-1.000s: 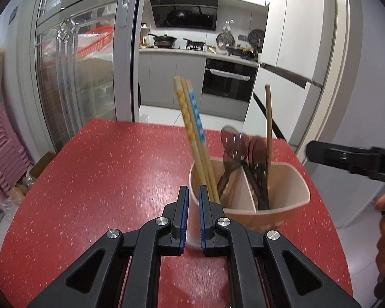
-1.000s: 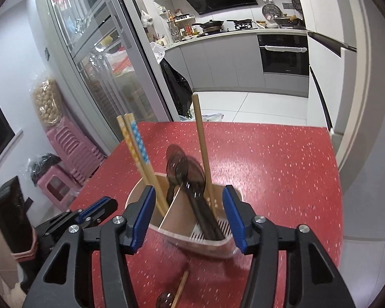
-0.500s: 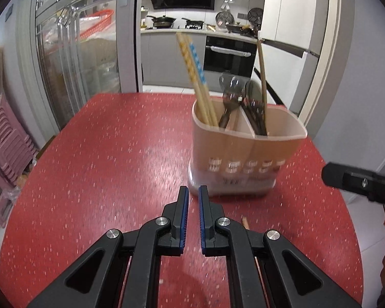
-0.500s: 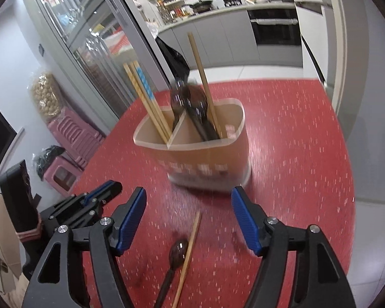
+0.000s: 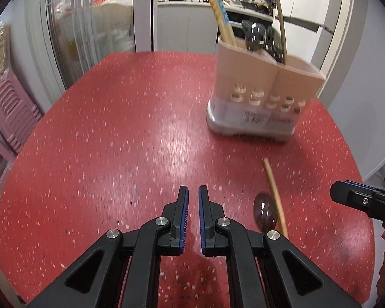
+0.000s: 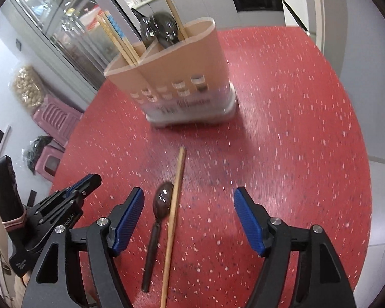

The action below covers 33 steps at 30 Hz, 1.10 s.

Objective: Organize utensils
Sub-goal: 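Move both grippers back over the last spoon and chopstick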

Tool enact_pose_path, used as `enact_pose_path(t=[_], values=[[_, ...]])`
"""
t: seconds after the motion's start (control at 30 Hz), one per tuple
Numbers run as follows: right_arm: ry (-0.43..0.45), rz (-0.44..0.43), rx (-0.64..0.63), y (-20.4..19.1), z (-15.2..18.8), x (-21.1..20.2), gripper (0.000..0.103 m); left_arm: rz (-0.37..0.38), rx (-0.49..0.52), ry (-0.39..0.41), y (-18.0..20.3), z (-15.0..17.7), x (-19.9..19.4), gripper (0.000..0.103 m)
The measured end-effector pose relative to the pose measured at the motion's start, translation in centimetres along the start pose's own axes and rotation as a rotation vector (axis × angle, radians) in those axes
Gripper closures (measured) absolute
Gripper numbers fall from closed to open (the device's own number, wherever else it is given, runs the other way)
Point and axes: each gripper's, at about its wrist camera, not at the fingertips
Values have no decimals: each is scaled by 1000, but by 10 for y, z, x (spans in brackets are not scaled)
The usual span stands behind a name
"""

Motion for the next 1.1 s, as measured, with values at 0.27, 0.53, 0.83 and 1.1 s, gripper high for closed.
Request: enact_pose_path(t=[0.27,0.53,0.83,1.1], values=[[-41,25,15,1,22,17,23,-6,1,-43,0,23,11,70],[-58,41,33,2,35,26,23,-7,-14,-70,-5,38,17,70],[-59,62,3,-6,40,30,23,7,-54,-54,-18,42,14,70],[-56,95,-28,-13,44,33,21,-35,-106,8,-34,48,1,0]])
Point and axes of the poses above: each gripper's, at about its wrist camera, not at the fingertips, and x roughly the way its jaws point, y to its right, z to its underside, and after that the axes turned 15 degrees about -y, right-handed
